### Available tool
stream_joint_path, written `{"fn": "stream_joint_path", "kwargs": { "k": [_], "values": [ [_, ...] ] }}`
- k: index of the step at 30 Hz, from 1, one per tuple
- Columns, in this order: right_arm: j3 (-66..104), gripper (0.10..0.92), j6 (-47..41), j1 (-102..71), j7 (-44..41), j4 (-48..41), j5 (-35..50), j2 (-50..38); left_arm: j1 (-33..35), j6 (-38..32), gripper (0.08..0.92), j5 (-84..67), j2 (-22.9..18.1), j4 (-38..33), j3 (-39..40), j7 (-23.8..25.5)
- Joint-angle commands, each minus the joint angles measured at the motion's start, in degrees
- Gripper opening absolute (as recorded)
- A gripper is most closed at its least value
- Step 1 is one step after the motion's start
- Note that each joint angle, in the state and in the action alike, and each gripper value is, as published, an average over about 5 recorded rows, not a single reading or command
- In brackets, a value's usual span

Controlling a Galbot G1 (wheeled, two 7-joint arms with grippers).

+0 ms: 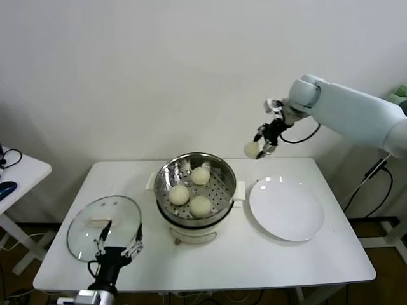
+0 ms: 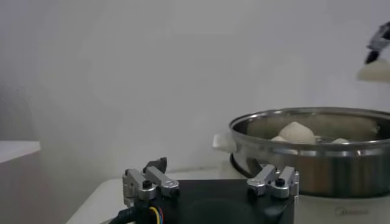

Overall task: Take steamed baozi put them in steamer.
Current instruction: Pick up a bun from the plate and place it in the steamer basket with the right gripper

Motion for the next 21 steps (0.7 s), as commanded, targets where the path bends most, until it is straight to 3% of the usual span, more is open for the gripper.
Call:
{"fn": "stream_joint_path", "kwargs": {
  "k": [1,21],
  "values": [
    [-12.03,0.655,-5.76,8.09,3.85,5.90,20.50,10.79,-0.18,0.21,0.823,0.92,0.03,-1.67,1.33,0.00],
    [-18.23,0.650,-6.62,1.90,7.63,6.92,20.01,14.74,-0.30,0.01,0.823,0.40,-0.67,-2.87,0.77,0.00]
  ]
}}
